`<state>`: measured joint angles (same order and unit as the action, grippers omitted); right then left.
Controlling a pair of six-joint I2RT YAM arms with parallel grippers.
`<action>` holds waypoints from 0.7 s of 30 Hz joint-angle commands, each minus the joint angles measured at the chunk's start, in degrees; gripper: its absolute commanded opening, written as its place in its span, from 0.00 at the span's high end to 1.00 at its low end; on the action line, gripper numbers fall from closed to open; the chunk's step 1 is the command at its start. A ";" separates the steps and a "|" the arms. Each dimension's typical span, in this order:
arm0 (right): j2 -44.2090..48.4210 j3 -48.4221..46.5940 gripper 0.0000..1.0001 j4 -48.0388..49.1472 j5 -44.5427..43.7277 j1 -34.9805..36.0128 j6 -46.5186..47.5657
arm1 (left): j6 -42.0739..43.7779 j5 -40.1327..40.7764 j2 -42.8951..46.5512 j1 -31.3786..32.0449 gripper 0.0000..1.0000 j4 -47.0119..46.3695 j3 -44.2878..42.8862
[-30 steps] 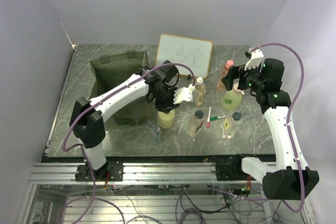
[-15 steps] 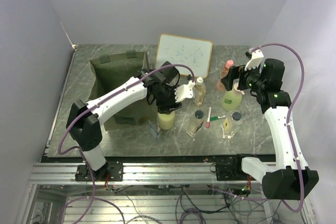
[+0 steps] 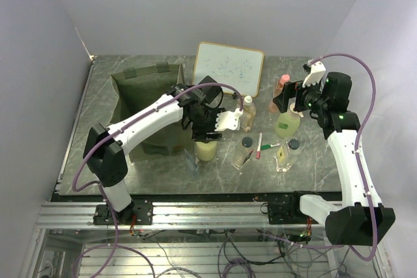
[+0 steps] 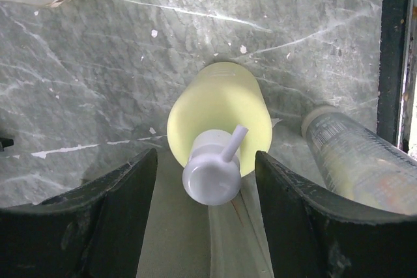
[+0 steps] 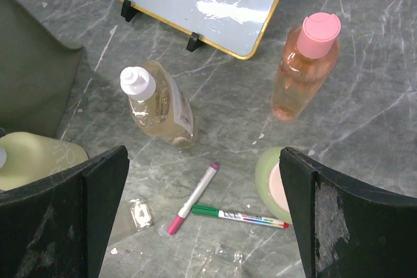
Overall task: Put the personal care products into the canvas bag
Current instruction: Pick up the care product from the center of the board.
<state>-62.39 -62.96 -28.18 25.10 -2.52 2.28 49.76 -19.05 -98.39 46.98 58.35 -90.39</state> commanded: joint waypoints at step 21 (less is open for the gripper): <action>2.15 0.73 0.00 0.15 -0.10 -0.69 0.02 | 3.91 -3.68 -2.60 -0.05 0.39 1.77 -1.12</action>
<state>-61.47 -62.94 -28.21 25.04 -2.66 2.31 53.19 -20.99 -100.51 46.98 59.31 -90.39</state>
